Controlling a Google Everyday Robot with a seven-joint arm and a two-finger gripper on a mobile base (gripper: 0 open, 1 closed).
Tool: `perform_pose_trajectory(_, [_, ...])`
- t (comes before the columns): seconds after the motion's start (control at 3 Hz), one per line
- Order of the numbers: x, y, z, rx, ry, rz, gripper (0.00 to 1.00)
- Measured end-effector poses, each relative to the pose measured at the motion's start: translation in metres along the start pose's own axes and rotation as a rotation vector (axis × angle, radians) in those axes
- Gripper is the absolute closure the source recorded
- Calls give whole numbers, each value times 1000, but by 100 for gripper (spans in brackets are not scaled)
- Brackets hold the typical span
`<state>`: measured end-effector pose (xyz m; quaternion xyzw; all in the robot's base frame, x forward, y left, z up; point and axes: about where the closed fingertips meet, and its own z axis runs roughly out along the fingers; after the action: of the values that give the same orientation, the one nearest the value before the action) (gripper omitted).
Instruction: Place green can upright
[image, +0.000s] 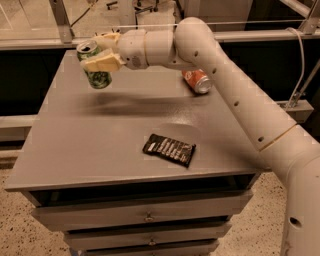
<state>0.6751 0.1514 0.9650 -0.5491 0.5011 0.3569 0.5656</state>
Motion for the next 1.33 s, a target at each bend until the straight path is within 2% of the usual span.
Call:
perform_pose_trajectory(0.33, [12, 11, 8, -56, 1, 35, 84])
perform_pose_trajectory(1.0, [27, 29, 14, -115, 19, 73, 38])
perform_pose_trajectory(1.33, [36, 36, 8, -120, 41, 102, 7])
